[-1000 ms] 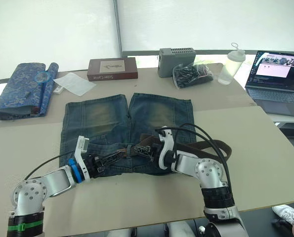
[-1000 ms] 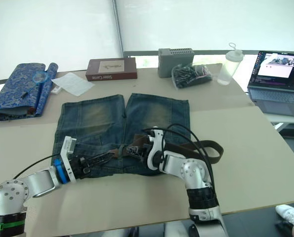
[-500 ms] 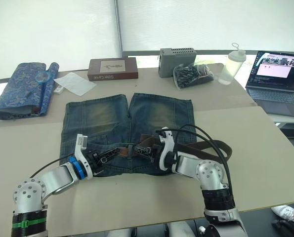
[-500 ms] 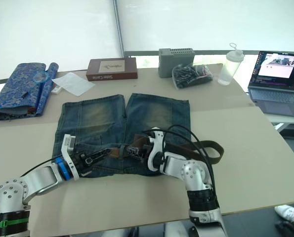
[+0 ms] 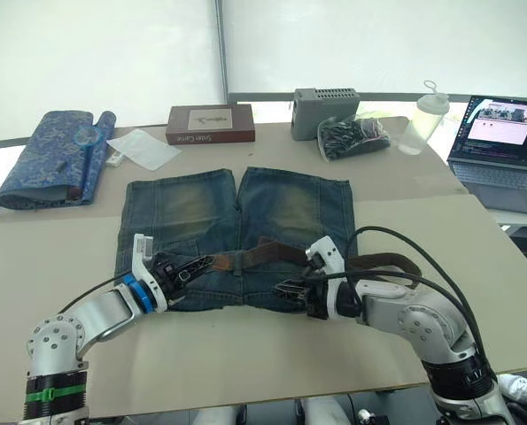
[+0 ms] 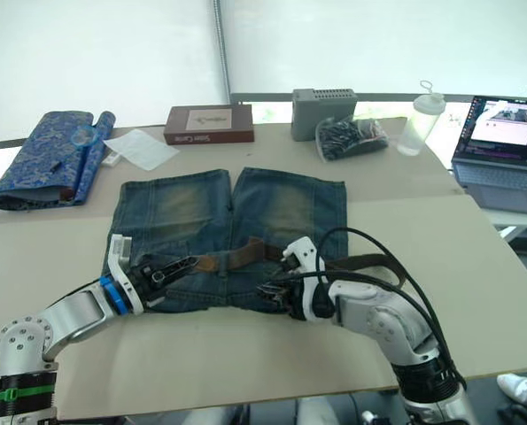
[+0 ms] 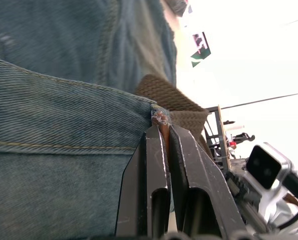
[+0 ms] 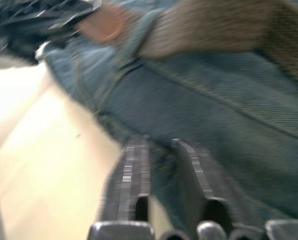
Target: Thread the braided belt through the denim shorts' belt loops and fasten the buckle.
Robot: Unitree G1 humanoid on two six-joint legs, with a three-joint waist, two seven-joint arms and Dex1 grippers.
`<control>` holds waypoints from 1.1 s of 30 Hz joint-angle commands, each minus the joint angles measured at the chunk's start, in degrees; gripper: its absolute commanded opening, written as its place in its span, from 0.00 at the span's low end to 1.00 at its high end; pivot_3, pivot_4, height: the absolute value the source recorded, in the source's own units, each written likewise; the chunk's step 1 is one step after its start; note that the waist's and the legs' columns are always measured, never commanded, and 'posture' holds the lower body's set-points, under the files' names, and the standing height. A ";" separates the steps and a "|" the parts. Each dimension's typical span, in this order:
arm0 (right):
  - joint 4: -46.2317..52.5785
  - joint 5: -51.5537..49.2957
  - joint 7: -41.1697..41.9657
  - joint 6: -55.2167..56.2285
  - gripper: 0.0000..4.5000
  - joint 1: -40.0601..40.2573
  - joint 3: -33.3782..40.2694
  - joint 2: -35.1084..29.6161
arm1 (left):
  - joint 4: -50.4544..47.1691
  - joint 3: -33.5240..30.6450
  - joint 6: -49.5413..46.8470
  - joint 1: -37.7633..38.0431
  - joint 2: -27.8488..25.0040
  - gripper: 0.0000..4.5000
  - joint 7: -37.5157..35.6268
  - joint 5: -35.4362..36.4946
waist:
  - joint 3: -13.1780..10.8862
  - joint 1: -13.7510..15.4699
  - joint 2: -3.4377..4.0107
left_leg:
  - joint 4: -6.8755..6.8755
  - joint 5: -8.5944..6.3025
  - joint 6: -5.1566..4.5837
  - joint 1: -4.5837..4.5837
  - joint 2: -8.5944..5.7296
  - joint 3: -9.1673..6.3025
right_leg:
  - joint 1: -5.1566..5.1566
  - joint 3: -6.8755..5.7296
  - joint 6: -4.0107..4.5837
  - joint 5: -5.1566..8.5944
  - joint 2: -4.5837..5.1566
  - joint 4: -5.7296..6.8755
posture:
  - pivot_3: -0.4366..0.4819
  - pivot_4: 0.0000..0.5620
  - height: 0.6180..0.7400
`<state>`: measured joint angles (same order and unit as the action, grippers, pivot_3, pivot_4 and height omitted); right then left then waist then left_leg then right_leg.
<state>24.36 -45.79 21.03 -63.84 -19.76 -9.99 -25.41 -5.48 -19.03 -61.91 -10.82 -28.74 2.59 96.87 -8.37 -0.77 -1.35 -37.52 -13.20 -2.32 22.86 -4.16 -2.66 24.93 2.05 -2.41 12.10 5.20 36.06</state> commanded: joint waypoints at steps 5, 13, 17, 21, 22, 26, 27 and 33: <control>-7.15 12.76 -2.70 5.49 0.01 -3.85 -6.48 3.83 | -0.61 -1.98 2.06 -1.35 -1.81 0.00 1.03 2.75 | 0.00 0.02 0.00 | -0.09 -0.03 0.00 0.07 -0.03 0.02 | 0.07 0.02 0.00 0.00 0.03 0.03 | 0.48 0.27 1.00; -11.63 18.19 -0.66 4.27 0.01 -2.43 -9.12 2.01 | 7.46 -8.92 -1.30 0.33 -15.23 0.00 -5.08 2.67 | 0.03 -0.02 -0.04 | -0.15 -0.07 0.03 -0.04 -0.02 -0.03 | -0.02 -0.04 0.01 0.00 -0.03 0.06 | 0.48 0.27 1.00; -12.95 19.46 -0.12 4.31 0.01 -2.02 -8.38 1.94 | 11.24 -11.87 -3.09 1.34 -20.52 0.00 -8.98 1.95 | 0.07 0.07 -0.10 | -0.15 -0.10 0.01 -0.25 -0.02 -0.07 | -0.05 -0.17 0.01 0.01 -0.02 -0.01 | 0.48 0.27 1.00; -13.27 19.63 0.41 4.24 0.01 -1.73 -7.81 2.25 | 14.16 -14.73 -3.20 0.46 -23.53 0.00 -9.98 1.84 | 0.12 0.18 -0.19 | -0.12 -0.23 0.01 -0.77 0.01 -0.16 | -0.68 -0.31 0.04 0.09 -0.01 -0.18 | 0.48 0.27 1.00; -13.26 19.69 0.51 4.21 0.01 -1.66 -7.74 2.29 | 14.83 -15.21 -3.35 0.25 -24.06 0.00 -10.00 1.98 | 0.12 0.16 -0.19 | -0.12 -0.24 0.02 -0.77 0.01 -0.17 | -0.68 -0.33 0.05 0.10 -0.01 -0.17 | 0.48 0.27 1.00; -13.30 19.85 0.92 4.22 0.01 -1.51 -7.65 2.09 | 18.00 -17.74 -3.60 -0.21 -26.03 0.00 -11.00 1.32 | 0.13 0.16 -0.20 | -0.11 -0.28 0.05 -0.78 0.02 -0.20 | -0.66 -0.33 0.06 0.11 0.01 -0.16 | 0.48 0.27 1.00; -13.37 19.90 1.05 4.22 0.01 -1.50 -7.58 1.98 | 19.29 -18.44 -3.91 -0.56 -26.73 0.00 -11.65 1.03 | 0.14 0.19 -0.22 | -0.11 -0.28 0.05 -0.78 0.02 -0.20 | -0.66 -0.33 0.06 0.11 0.01 -0.16 | 0.48 0.27 1.00; -13.68 20.87 1.80 4.19 0.01 -1.68 -7.21 1.31 | 24.02 -20.17 -5.93 -2.08 -28.43 0.00 -13.75 -1.18 | 0.18 0.46 -0.29 | -0.11 -0.29 0.05 -0.81 0.01 -0.21 | -0.68 -0.40 0.06 0.11 0.05 -0.18 | 0.48 0.27 1.00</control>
<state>14.76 -28.30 23.75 -57.97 -23.13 -17.58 -21.85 18.30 -37.05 -67.34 -12.28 -55.61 -10.03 96.35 -8.19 -0.31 -1.63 -37.63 -13.49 -2.27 22.05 -4.15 -2.88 24.25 1.65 -2.35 12.21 5.26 35.87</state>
